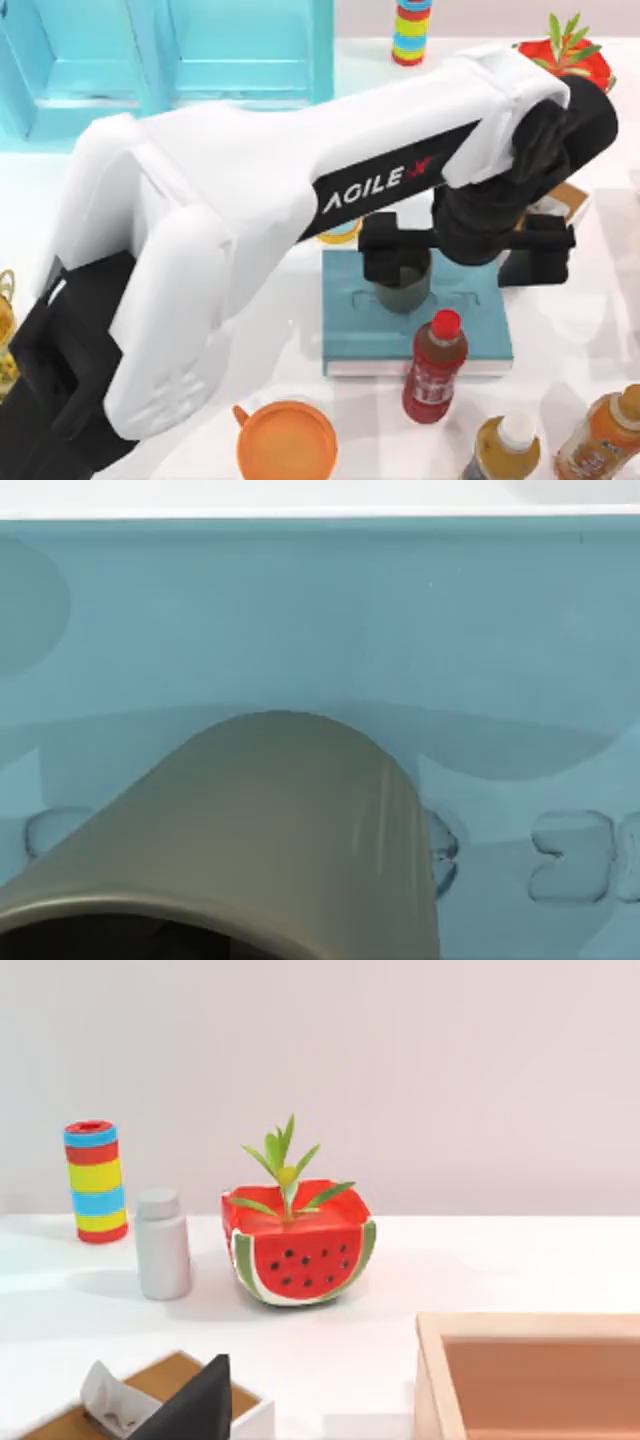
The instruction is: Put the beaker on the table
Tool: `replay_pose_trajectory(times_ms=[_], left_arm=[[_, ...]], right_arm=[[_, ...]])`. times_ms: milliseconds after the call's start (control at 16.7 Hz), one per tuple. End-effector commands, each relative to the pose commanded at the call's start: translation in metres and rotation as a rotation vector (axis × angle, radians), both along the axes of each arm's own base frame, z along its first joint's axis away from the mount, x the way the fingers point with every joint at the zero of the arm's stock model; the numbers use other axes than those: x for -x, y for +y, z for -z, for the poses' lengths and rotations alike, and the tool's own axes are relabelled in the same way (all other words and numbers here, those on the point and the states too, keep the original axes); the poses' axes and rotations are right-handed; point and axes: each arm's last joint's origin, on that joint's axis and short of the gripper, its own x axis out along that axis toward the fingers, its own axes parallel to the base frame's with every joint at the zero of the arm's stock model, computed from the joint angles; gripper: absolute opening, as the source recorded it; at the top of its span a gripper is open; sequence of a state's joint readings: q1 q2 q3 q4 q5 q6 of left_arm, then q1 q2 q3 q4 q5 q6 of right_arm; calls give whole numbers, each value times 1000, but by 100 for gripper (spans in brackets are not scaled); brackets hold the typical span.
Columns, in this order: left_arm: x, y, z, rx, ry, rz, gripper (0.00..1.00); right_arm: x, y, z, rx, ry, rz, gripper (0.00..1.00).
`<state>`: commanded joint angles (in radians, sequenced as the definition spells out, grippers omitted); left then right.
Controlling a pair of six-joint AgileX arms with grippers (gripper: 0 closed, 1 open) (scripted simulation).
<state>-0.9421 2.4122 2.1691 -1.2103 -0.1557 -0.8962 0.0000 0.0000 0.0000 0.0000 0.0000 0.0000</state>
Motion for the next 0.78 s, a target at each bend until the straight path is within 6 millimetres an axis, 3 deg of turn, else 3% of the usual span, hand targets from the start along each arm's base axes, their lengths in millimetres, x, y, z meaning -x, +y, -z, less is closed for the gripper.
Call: replay_pose_trajectory(times_ms=[780], left_arm=[[0, 0, 0, 0, 0, 0, 2]], right_arm=[[0, 0, 0, 0, 0, 0, 100]])
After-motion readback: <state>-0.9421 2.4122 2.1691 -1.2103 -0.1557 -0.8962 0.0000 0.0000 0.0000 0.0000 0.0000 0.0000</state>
